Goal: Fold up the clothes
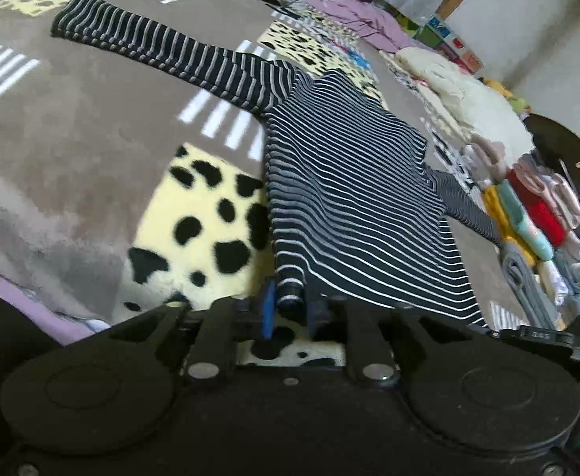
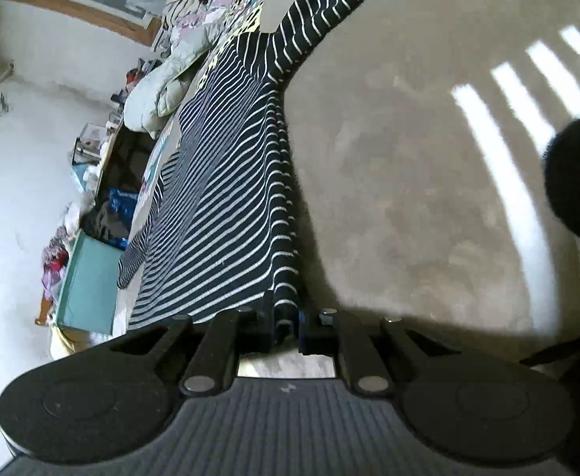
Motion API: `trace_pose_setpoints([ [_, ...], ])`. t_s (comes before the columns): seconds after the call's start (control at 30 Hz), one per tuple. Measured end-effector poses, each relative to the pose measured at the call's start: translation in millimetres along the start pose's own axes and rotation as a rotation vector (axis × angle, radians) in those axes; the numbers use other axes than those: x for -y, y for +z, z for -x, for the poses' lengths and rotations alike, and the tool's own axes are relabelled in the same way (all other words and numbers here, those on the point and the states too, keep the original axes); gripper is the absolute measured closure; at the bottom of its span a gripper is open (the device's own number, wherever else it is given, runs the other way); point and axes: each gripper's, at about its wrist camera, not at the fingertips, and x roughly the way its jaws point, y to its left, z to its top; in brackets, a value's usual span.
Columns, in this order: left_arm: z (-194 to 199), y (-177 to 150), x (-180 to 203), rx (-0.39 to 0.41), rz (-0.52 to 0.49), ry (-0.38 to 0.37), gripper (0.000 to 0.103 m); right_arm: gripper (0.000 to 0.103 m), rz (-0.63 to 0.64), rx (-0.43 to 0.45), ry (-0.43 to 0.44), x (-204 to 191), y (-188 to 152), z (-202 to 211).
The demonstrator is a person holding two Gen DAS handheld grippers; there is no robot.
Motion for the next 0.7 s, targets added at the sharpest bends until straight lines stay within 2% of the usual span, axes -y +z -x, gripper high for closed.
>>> trace_pose_setpoints([
  [0.03, 4, 1, -2, 0.012, 0.003, 0.012, 0.059, 0.092, 0.009, 0.0, -0.011, -1, 1, 4],
  [0.17, 14, 10, -10, 0.052, 0.027, 0.044, 0.058, 0.079, 0.063, 0.045, -0.081, -10, 8, 21],
  [0.23, 14, 15, -12, 0.067, 0.035, 0.044, 0.059, 0.077, 0.174, 0.094, -0.119, -21, 10, 29],
  [0.3, 8, 19, -5, 0.075, 0.029, 0.009, 0.06, 0.077, 0.291, 0.124, -0.128, -38, 16, 25],
  [0.43, -19, 17, 18, 0.051, -0.028, -0.059, 0.06, 0.077, 0.561, 0.162, -0.082, -76, 14, -1],
  [0.5, -42, 10, 24, -0.015, -0.065, -0.028, 0.059, 0.076, 0.655, 0.149, -0.09, -85, 8, -21],
  [0.53, -52, 5, 25, -0.055, -0.084, 0.011, 0.061, 0.073, 0.685, 0.121, -0.141, -86, 6, -35],
  [0.57, -54, 3, 28, -0.063, -0.104, 0.019, 0.058, 0.071, 0.678, 0.055, -0.222, -79, 4, -51],
  [0.6, -50, 3, 30, -0.065, -0.108, 0.004, 0.058, 0.072, 0.657, 0.023, -0.257, -70, 1, -58],
  [0.7, -41, 14, 32, -0.043, -0.083, -0.042, 0.058, 0.072, 0.641, 0.022, -0.26, -66, -2, -42],
])
